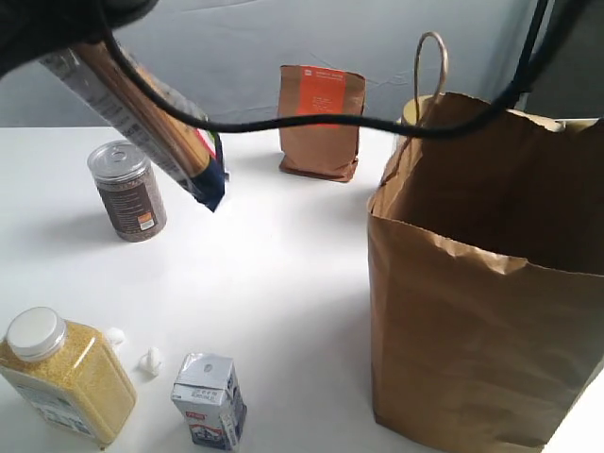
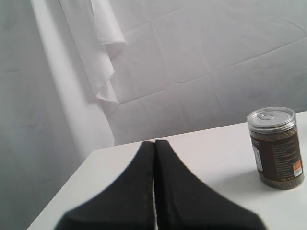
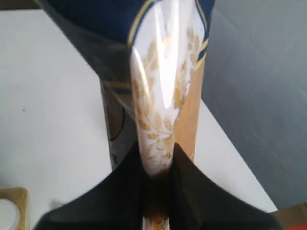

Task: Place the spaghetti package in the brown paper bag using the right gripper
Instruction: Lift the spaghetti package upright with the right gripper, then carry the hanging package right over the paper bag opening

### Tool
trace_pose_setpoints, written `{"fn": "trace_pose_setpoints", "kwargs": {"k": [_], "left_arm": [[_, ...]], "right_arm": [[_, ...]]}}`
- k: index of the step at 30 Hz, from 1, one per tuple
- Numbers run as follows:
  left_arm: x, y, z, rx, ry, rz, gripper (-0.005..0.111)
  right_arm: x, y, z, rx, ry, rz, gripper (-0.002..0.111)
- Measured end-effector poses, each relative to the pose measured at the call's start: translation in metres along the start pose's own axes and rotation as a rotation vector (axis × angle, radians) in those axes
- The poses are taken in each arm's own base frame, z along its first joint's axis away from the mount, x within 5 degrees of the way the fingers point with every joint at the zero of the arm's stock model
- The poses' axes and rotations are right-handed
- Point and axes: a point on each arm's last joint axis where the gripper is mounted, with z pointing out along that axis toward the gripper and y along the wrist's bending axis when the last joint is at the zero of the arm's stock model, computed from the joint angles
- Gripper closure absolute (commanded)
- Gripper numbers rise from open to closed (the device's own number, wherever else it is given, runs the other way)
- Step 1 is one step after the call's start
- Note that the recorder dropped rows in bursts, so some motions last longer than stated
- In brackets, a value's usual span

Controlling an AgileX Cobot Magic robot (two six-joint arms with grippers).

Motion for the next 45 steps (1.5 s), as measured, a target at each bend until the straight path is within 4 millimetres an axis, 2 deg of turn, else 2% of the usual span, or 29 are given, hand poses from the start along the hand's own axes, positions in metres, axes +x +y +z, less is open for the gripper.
{"fn": "trace_pose_setpoints", "kwargs": {"k": [4,8,18,27,35,39,45], "left_arm": [[0.000,0.000,0.000,0.000,0.000,0.000,0.107],[0.000,0.000,0.000,0.000,0.000,0.000,0.107],[0.000,0.000,0.000,0.000,0.000,0.000,0.107],[0.000,0.000,0.000,0.000,0.000,0.000,0.107],[0.000,0.000,0.000,0.000,0.000,0.000,0.107],[0.000,0.000,0.000,0.000,0.000,0.000,0.107],[0.000,0.000,0.000,0.000,0.000,0.000,0.107]], "right_arm": [[-0.020,0.006,-0.042,0.018,-0.109,0.005,0.108],[-0.032,0.009,-0.081,0.035,-0.194,0.026,0.108],[-0.026,0.000,-0.151,0.107,-0.296,0.091,0.108],[-0.002,-0.013,-0.202,0.115,-0.344,0.165,0.108],[0.029,-0.029,-0.248,0.192,-0.398,0.223,0.108],[0.046,-0.035,-0.262,0.246,-0.389,0.232,0.108],[0.072,-0.040,-0.270,0.318,-0.352,0.251,0.108]]}}
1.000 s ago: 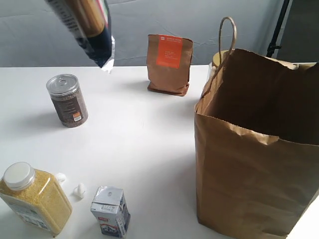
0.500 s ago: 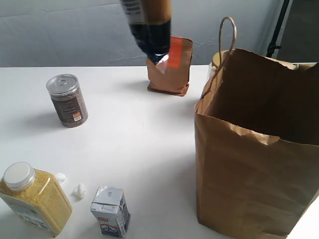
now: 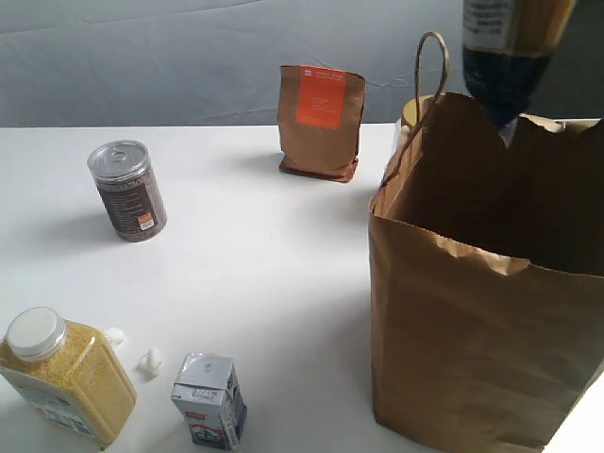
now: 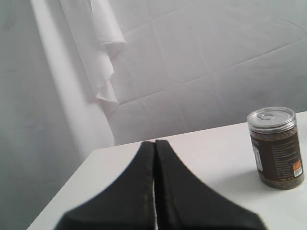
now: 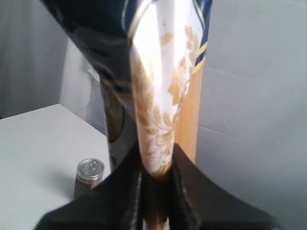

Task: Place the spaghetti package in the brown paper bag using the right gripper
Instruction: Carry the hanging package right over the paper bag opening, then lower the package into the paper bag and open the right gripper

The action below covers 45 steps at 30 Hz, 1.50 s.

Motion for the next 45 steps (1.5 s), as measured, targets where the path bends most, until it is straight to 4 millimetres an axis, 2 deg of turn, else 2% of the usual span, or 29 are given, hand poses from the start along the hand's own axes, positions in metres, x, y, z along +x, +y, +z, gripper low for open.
{"fn": "trace_pose_setpoints", "kwargs": {"k": [5,11,18,25,29,33,36,39,45], "left_arm": [[0.000,0.000,0.000,0.000,0.000,0.000,0.107],[0.000,0.000,0.000,0.000,0.000,0.000,0.107],[0.000,0.000,0.000,0.000,0.000,0.000,0.107],[0.000,0.000,0.000,0.000,0.000,0.000,0.107],[0.000,0.000,0.000,0.000,0.000,0.000,0.107],[0.000,0.000,0.000,0.000,0.000,0.000,0.107],[0.000,0.000,0.000,0.000,0.000,0.000,0.107],[0.000,0.000,0.000,0.000,0.000,0.000,0.107],[0.000,0.000,0.000,0.000,0.000,0.000,0.107]], "right_arm": [[0.015,-0.005,-0.004,0.045,0.028,-0.027,0.108],[0.034,-0.005,0.004,0.102,0.089,-0.060,0.108],[0.058,-0.027,0.019,0.231,0.154,-0.002,0.108],[0.098,-0.039,0.042,0.228,0.180,0.133,0.108],[0.131,-0.043,0.057,0.223,0.248,0.202,0.108],[0.160,-0.042,0.064,0.210,0.304,0.241,0.108],[0.173,-0.036,0.066,0.182,0.312,0.274,0.108],[0.183,-0.032,0.068,0.157,0.312,0.296,0.102],[0.195,-0.027,0.068,0.141,0.325,0.320,0.070]]}}
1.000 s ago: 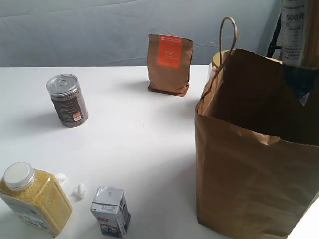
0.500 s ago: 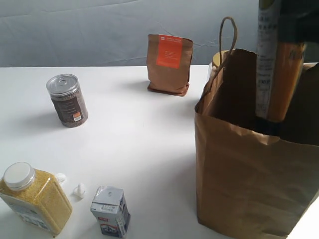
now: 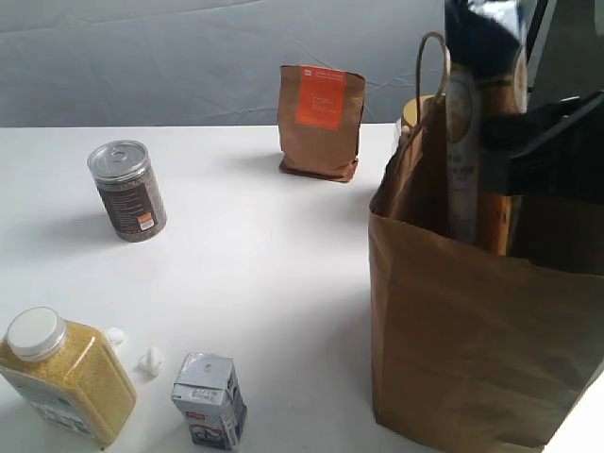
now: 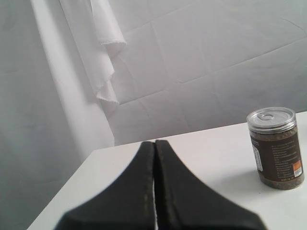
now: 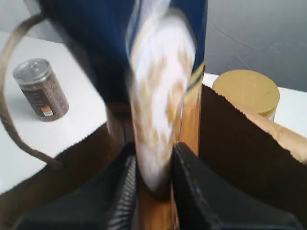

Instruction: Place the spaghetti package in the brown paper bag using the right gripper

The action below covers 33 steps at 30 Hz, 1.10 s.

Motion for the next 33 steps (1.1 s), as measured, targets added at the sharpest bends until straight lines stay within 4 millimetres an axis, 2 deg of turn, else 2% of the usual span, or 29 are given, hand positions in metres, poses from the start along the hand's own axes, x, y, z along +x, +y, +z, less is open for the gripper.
{"fn": "trace_pose_setpoints", "kwargs": {"k": [3,7,15,18,24,28,33], "left_arm": [[0.000,0.000,0.000,0.000,0.000,0.000,0.107],[0.000,0.000,0.000,0.000,0.000,0.000,0.107],[0.000,0.000,0.000,0.000,0.000,0.000,0.107],[0.000,0.000,0.000,0.000,0.000,0.000,0.107],[0.000,0.000,0.000,0.000,0.000,0.000,0.107],[0.000,0.000,0.000,0.000,0.000,0.000,0.107],[0.000,0.000,0.000,0.000,0.000,0.000,0.107]], "right_arm": [[-0.007,0.000,-0.009,-0.016,-0.074,0.006,0.062],[-0.006,-0.007,-0.021,0.007,-0.122,0.020,0.054],[-0.005,-0.011,-0.053,0.014,-0.223,0.031,0.054],[-0.007,-0.011,-0.068,0.006,-0.286,0.035,0.062],[-0.008,-0.012,-0.102,-0.024,-0.384,0.106,0.108],[-0.003,-0.015,-0.114,0.005,-0.387,0.130,0.108],[0.017,-0.025,-0.125,0.100,-0.431,0.135,0.108]]}}
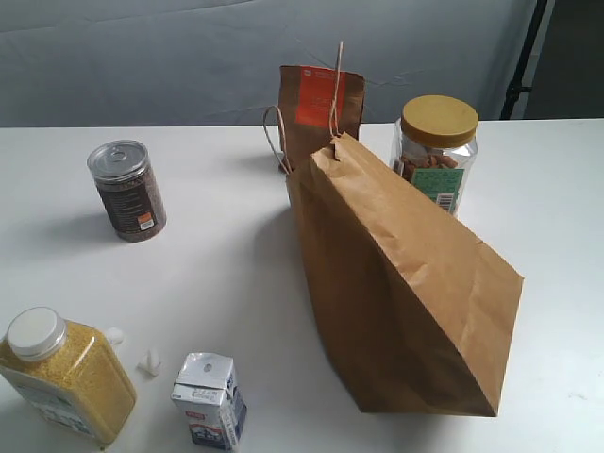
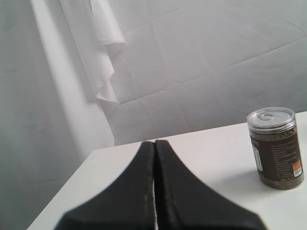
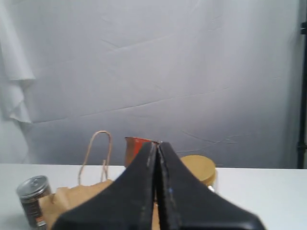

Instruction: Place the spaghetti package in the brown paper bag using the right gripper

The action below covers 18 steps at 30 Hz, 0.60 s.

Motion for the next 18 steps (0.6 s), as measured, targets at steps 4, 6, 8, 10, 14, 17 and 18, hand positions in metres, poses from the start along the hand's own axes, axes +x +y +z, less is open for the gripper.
{"fn": "trace_pose_setpoints", "kwargs": {"k": [4,6,8,10,14,17,18], "left_arm": [[0.000,0.000,0.000,0.000,0.000,0.000,0.107],[0.000,0.000,0.000,0.000,0.000,0.000,0.107],[0.000,0.000,0.000,0.000,0.000,0.000,0.107],[0.000,0.000,0.000,0.000,0.000,0.000,0.107],[0.000,0.000,0.000,0.000,0.000,0.000,0.107],[0.000,0.000,0.000,0.000,0.000,0.000,0.107],[0.000,0.000,0.000,0.000,0.000,0.000,0.107]], "right_arm": [[0.019,-0.010,-0.017,0.087,-0.036,-0.024,0.108],[0.033,-0.014,-0.023,0.118,-0.039,-0.032,0.108],[0.046,-0.017,-0.028,0.142,-0.046,-0.035,0.108],[0.058,-0.019,-0.034,0.149,-0.055,-0.040,0.108],[0.079,-0.021,-0.043,0.148,-0.079,-0.057,0.108],[0.089,-0.023,-0.044,0.147,-0.073,-0.058,0.108],[0.094,-0.024,-0.043,0.148,-0.064,-0.059,0.108]]}}
